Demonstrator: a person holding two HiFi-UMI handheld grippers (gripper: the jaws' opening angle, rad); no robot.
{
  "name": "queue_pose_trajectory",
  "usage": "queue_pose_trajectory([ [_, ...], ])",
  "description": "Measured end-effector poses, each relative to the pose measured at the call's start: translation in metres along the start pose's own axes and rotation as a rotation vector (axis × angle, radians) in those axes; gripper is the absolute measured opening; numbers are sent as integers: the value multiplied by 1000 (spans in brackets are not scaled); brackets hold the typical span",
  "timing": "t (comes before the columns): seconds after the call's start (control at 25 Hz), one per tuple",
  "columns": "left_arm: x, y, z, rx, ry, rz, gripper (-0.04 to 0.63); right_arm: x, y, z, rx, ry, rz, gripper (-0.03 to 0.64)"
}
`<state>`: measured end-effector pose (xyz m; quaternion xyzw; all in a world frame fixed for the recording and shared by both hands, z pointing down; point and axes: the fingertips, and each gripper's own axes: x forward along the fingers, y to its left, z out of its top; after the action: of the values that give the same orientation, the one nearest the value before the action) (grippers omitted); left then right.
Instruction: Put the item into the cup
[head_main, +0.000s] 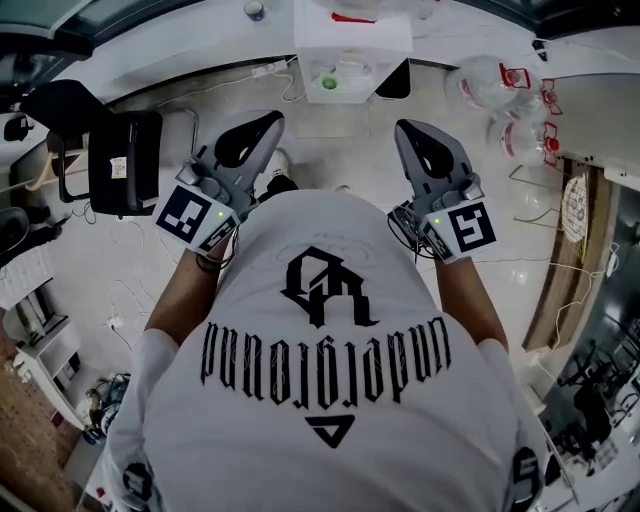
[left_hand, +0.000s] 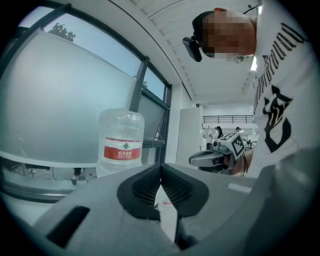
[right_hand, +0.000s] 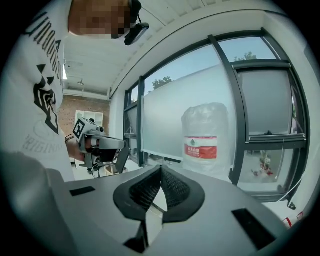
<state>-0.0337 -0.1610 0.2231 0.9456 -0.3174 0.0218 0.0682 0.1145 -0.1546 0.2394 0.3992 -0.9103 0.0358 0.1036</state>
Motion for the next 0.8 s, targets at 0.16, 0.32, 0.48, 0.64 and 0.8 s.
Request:
queue_pose_trajectory([
  [0.16, -1, -6, 6, 16, -19, 15, 14, -8, -2, 7, -3, -24, -6, 14],
  [0.32, -2, -9, 5, 8, -22, 28, 14, -11, -2, 11, -2, -36, -1, 14],
  [0.48, -3, -15, 6, 14, -24, 36, 14, -16, -2, 14, -11, -48, 8, 14],
  [0.64, -7, -27, 9, 15, -21, 48, 15, -27, 4, 18, -6, -58, 29, 14],
  [0.8, -18, -48, 9, 10, -14, 76, 15, -42, 14, 17, 0, -60, 66, 14],
])
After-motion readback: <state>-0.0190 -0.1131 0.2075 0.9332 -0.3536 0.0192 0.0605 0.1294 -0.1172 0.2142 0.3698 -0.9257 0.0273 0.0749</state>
